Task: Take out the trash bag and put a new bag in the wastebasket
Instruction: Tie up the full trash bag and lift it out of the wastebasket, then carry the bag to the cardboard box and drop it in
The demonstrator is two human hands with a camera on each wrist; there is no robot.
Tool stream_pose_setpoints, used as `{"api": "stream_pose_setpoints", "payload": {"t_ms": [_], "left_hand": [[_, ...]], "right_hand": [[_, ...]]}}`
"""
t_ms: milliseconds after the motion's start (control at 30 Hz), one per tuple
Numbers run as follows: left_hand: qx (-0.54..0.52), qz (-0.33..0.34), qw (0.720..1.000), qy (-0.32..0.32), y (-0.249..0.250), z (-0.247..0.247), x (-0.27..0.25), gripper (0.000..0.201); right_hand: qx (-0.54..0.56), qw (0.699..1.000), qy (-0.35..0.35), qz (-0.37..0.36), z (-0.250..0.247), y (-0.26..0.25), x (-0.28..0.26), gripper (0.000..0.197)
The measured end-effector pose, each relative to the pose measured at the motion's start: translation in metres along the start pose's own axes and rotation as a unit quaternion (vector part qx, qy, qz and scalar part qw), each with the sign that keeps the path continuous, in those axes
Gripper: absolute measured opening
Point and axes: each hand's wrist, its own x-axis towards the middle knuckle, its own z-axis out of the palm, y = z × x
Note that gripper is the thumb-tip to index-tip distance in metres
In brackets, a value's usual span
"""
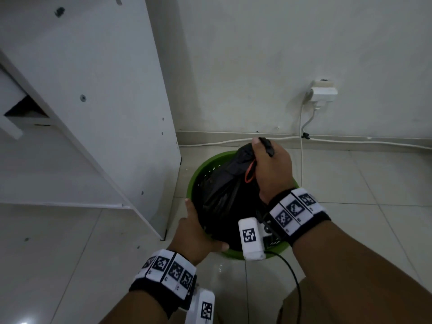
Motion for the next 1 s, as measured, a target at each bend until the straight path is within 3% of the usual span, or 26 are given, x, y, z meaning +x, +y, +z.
{"api": "stream_pose_setpoints", "payload": {"t_ms": [133, 233, 467, 667, 800, 900, 1000], "left_hand": [[-0.008, 0.004, 1.000, 0.017, -0.001, 0.003, 0.004, 0.164], [-0.005, -0.003, 1.000, 0.017, 0.009, 0.001, 0.004, 0.151], [0.002, 0.011, 1.000, 0.028, 0.020, -0.003, -0.015, 0.154], [0.038, -0.007, 0.998, 0.041, 0.017, 0.001, -0.036, 0.146], [-0.048, -0.026, 0.997, 0.048, 0.015, 0.008, -0.040, 0.123], [-0.067, 0.010, 0.995, 0.076, 0.009, 0.020, -0.039, 0.118], [-0.127, -0.008, 0.988, 0.082, 0.010, 0.024, -0.037, 0.112]], "right_hand": [[0.011, 1.000, -0.026, 0.001, 0.002, -0.008, -0.005, 0.047], [0.032, 0.997, -0.071, -0.026, -0.006, -0.013, -0.020, 0.045], [0.032, 0.995, -0.070, -0.056, -0.023, -0.027, -0.032, 0.055], [0.122, 0.990, -0.066, -0.014, -0.023, -0.040, -0.042, 0.027], [0.163, 0.984, -0.072, 0.021, -0.028, -0.052, -0.040, 0.023], [0.161, 0.983, -0.084, 0.024, -0.025, -0.061, -0.036, 0.023], [0.143, 0.986, -0.091, 0.005, -0.023, -0.067, -0.028, 0.025]]}}
